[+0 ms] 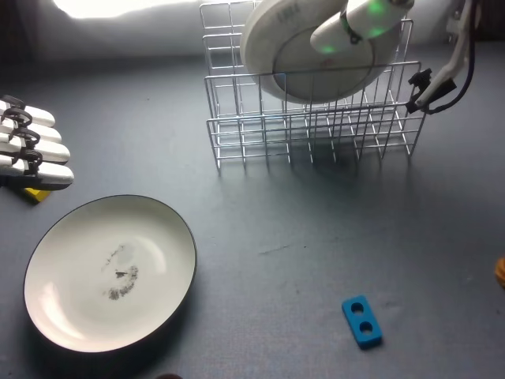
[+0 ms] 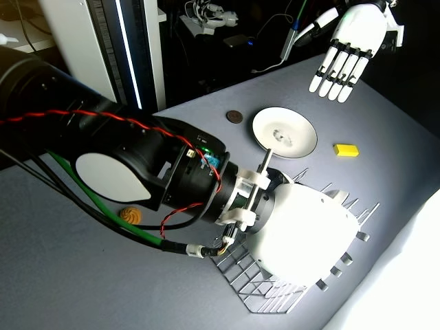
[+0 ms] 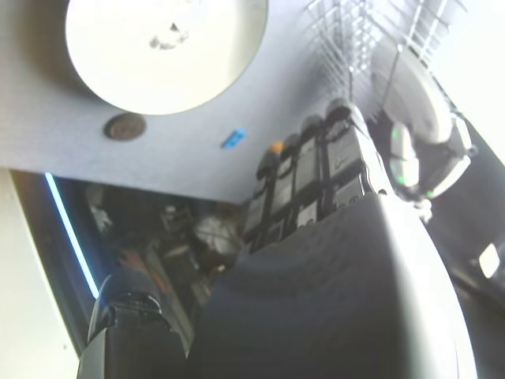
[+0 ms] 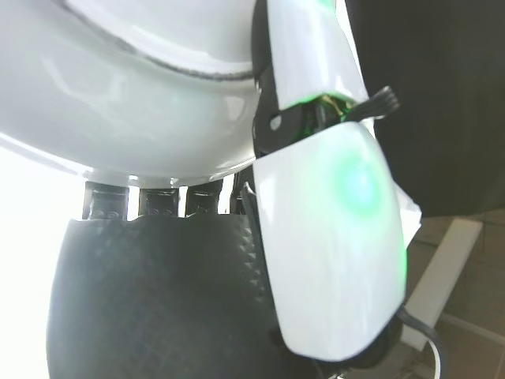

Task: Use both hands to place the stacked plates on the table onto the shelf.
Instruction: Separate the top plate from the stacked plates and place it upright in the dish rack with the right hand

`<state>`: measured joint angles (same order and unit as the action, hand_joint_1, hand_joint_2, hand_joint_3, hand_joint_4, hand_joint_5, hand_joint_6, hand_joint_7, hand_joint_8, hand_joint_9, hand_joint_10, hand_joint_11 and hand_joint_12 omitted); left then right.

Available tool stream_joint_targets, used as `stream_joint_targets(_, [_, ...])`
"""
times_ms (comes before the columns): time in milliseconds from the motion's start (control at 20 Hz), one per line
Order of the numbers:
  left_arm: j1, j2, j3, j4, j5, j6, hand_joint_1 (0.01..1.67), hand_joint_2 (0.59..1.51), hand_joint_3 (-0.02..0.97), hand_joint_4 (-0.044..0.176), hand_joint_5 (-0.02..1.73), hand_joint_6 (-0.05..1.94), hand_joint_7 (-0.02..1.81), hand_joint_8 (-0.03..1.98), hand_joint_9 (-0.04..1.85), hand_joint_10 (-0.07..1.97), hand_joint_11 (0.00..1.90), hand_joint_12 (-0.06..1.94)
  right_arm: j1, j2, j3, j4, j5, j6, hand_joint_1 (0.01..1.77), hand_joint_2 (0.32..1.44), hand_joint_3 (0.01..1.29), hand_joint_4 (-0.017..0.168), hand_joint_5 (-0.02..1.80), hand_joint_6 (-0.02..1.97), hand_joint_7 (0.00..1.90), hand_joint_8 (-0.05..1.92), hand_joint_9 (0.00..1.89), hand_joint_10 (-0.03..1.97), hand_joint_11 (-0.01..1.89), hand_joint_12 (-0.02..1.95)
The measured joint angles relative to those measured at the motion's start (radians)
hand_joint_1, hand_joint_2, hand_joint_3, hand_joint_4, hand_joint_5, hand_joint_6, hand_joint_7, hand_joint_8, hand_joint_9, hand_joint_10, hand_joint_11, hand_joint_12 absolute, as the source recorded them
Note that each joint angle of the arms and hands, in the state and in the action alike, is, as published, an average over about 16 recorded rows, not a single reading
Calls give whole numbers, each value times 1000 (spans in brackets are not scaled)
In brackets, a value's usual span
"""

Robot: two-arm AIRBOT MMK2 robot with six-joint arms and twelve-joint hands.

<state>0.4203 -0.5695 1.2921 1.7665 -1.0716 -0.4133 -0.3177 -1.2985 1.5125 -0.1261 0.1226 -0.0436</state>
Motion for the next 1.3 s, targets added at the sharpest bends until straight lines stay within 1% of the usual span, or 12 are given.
stream_joint_targets(250, [15, 0, -17, -4, 6, 4, 23, 1020, 9, 4, 19, 14, 18, -15, 20, 7, 16, -17, -19, -6, 11, 1, 24, -4, 1379, 966, 14, -4, 982, 874, 1094, 638, 1019, 873, 748, 1204])
stream_joint_targets(400, [35, -1, -25, -16, 14, 14, 23, 1019, 9, 3, 18, 14, 17, -15, 19, 6, 16, -18, -29, -7, 15, 2, 36, -6, 1363, 974, 14, -4, 966, 893, 1074, 654, 1014, 807, 741, 1228])
stream_joint_targets(450, [43, -2, -27, -22, 17, 18, 23, 1019, 9, 3, 18, 14, 16, -15, 19, 7, 16, -18, -31, -8, 17, 2, 40, -7, 1358, 977, 14, -5, 963, 898, 1076, 643, 1017, 811, 741, 1236])
stream_joint_targets(550, [63, -5, -32, -37, 24, 29, 23, 1020, 9, 3, 18, 14, 15, -15, 19, 7, 16, -18, -36, -9, 19, 2, 47, -8, 1352, 982, 14, -6, 956, 905, 1078, 626, 1014, 896, 743, 1254])
stream_joint_targets(650, [88, -8, -37, -55, 34, 42, 23, 1020, 9, 3, 18, 14, 14, -14, 19, 7, 16, -18, -41, -9, 20, 3, 55, -9, 1346, 986, 13, -7, 949, 912, 1071, 635, 1010, 916, 740, 1271])
stream_joint_targets(800, [137, -16, -43, -93, 53, 70, 23, 1021, 9, 2, 18, 14, 13, -14, 19, 7, 16, -18, -48, -10, 21, 3, 66, -11, 1337, 993, 13, -8, 938, 925, 1059, 651, 1007, 910, 733, 1283])
stream_joint_targets(1000, [213, -30, -45, -158, 84, 118, 23, 1021, 9, 2, 19, 14, 11, -14, 19, 7, 16, -17, -60, -10, 21, 5, 83, -13, 1325, 1002, 14, -8, 925, 938, 1051, 656, 1004, 906, 724, 1283])
stream_joint_targets(1150, [273, -43, -46, -208, 109, 161, 23, 1019, 9, 1, 21, 14, 10, -15, 19, 8, 16, -17, -68, -10, 21, 7, 95, -16, 1319, 1006, 13, -8, 919, 945, 1050, 664, 1008, 874, 725, 1283])
stream_joint_targets(1300, [334, -59, -47, -260, 135, 209, 23, 1018, 9, 1, 22, 14, 10, -15, 19, 8, 16, -18, -74, -11, 21, 9, 105, -19, 1319, 1008, 13, -8, 912, 955, 1035, 676, 1001, 954, 727, 1283])
